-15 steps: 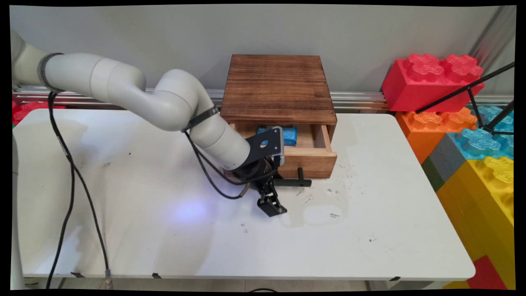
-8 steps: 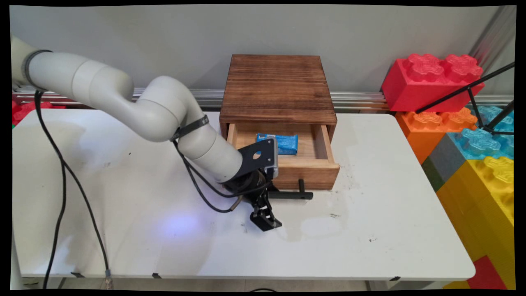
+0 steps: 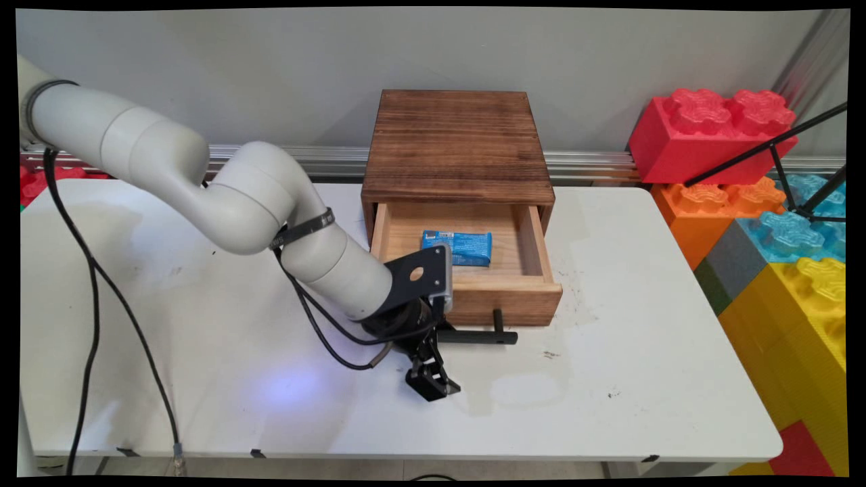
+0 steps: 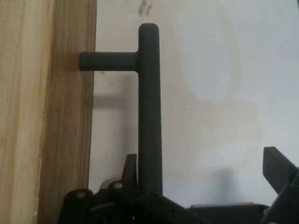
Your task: Open the drawer
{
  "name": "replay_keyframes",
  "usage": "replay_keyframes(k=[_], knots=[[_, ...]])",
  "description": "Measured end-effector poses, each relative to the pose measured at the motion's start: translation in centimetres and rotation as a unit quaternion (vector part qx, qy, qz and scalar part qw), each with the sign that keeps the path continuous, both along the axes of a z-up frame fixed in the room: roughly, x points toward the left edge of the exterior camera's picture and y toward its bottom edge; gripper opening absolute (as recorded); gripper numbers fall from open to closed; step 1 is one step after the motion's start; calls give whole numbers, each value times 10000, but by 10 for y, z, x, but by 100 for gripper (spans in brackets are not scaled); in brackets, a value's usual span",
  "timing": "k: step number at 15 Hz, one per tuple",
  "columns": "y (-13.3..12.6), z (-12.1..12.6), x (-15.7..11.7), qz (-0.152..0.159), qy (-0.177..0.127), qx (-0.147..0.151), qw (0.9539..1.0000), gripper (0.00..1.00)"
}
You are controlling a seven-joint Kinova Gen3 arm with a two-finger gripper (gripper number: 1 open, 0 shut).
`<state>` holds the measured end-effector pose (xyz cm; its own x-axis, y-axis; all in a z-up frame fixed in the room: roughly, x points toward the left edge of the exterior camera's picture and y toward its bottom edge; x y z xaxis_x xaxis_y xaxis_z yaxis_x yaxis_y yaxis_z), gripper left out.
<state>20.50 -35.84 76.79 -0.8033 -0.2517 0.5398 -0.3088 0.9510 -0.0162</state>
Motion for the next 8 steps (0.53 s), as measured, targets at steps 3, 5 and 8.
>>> replay_keyframes(k=[3,5,8], knots=[[8,-2,-4,-17,45,13,10000,100],[12,-3,-7,-27,67,23,10000,100],[19,-5,-11,-46,104,41,9999,100]])
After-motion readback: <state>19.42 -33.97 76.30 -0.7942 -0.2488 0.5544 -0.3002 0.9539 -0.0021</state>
